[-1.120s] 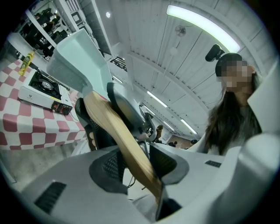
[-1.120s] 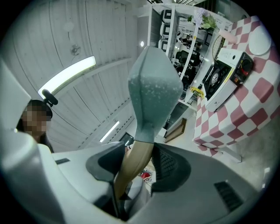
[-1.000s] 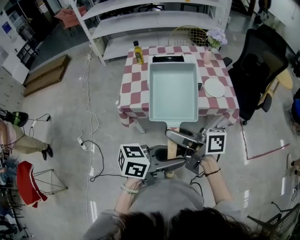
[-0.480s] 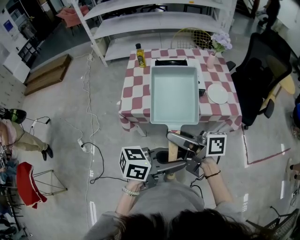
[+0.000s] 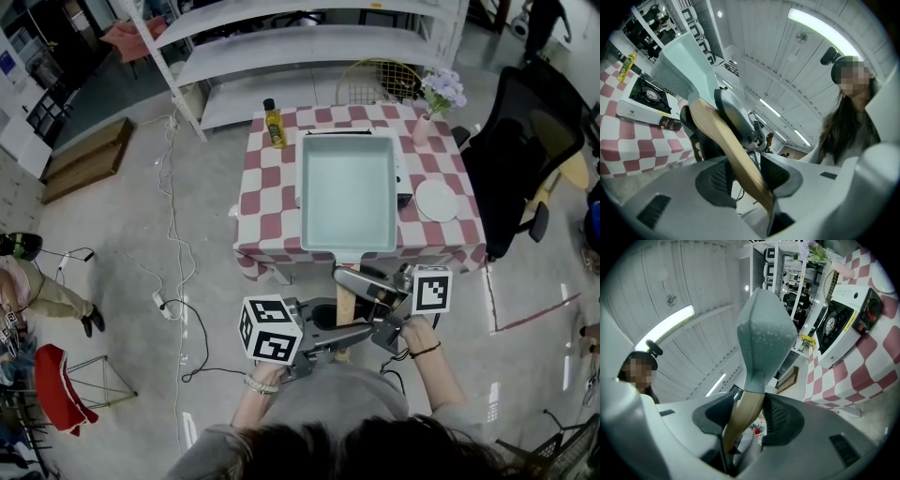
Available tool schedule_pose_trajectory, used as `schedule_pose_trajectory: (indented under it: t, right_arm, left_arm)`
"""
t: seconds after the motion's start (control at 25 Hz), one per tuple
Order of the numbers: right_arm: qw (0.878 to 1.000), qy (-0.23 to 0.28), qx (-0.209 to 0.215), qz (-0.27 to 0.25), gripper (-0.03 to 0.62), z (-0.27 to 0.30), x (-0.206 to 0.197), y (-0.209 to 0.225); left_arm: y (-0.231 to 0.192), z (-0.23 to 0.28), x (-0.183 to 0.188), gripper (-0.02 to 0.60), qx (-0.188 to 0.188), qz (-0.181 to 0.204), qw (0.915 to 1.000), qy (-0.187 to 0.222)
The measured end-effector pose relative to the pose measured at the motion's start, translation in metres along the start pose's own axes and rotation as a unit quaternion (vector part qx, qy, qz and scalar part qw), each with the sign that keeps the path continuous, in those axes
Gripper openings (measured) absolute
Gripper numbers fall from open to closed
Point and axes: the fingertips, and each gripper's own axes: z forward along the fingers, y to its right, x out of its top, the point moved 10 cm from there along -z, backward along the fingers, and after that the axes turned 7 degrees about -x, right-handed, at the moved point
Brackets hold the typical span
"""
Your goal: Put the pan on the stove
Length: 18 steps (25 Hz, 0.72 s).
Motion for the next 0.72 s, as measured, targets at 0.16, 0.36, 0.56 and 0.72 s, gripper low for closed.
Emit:
schedule_pose_trajectory:
  t: [0.16,0.36,0.56,0.72]
  right_arm:
    - [1.000,0.004,-0.014,-0.006,0.204,0.004,0.014,0.013]
    - [1.000,0.017,-0.008,0.004,0.204,0.016,0.026,0.020]
    - [0.999,0.025,-0.022,0.003,0.204,0.025,0.037,0.029]
    - [0.999,0.034,-0.023,0.003,0.204,0.031,0.043,0.033]
  left_arm:
    - [-0.016,-0.003,0.013,0.158,-0.007,-0.001,1.0000,-0.006]
    - [-0.033,-0.008,0.026,0.159,-0.017,-0.004,0.9998,-0.010]
    - [-0.047,-0.015,0.037,0.160,-0.027,-0.004,0.9995,-0.015]
    - [-0.056,-0.019,0.044,0.160,-0.034,-0.004,0.9992,-0.019]
